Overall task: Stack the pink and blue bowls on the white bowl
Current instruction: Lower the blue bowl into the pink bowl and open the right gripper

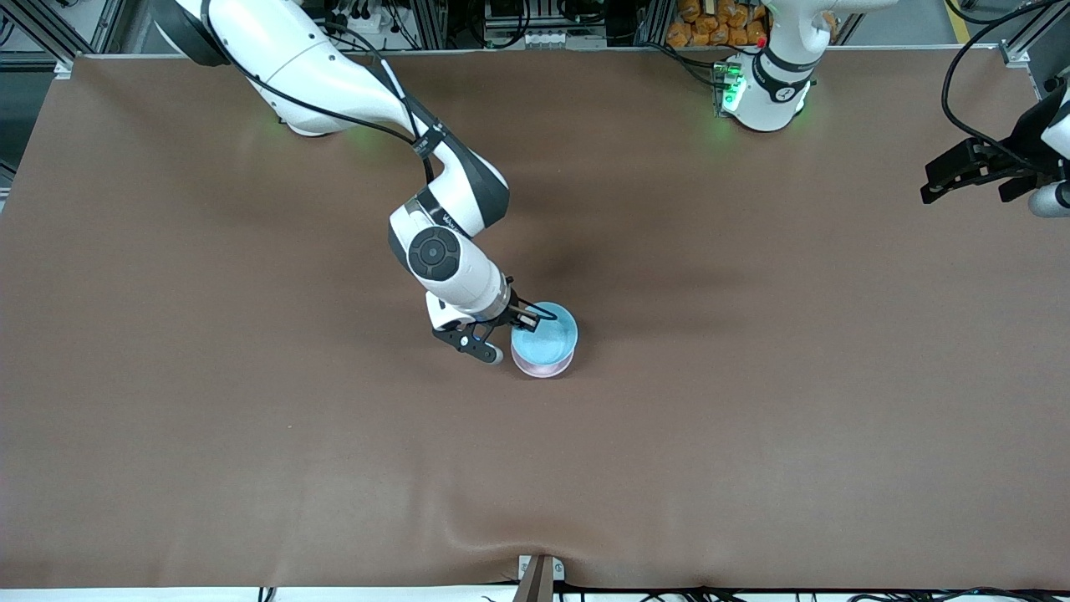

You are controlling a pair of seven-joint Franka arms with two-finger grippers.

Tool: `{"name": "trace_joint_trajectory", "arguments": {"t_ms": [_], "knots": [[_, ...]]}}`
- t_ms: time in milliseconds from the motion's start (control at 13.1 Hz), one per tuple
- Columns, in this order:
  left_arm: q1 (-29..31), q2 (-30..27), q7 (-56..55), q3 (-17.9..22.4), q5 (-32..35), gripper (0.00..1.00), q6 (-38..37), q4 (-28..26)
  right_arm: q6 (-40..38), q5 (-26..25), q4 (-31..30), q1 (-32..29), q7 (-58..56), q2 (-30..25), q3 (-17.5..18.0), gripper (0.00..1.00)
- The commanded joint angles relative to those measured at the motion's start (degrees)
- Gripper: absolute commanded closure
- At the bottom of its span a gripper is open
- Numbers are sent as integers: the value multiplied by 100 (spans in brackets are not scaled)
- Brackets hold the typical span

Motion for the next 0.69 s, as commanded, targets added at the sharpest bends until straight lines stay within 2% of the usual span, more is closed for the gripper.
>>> {"name": "trace_joint_trajectory", "arguments": {"t_ms": [0,609], "knots": [[15,-33,161,-13,121,0,-31,51,19,-181,173,76,124,140,-64,100],[-38,29,117,-13,121,0,-48,218,204,-226,138,102,124,263,-99,100]]}}
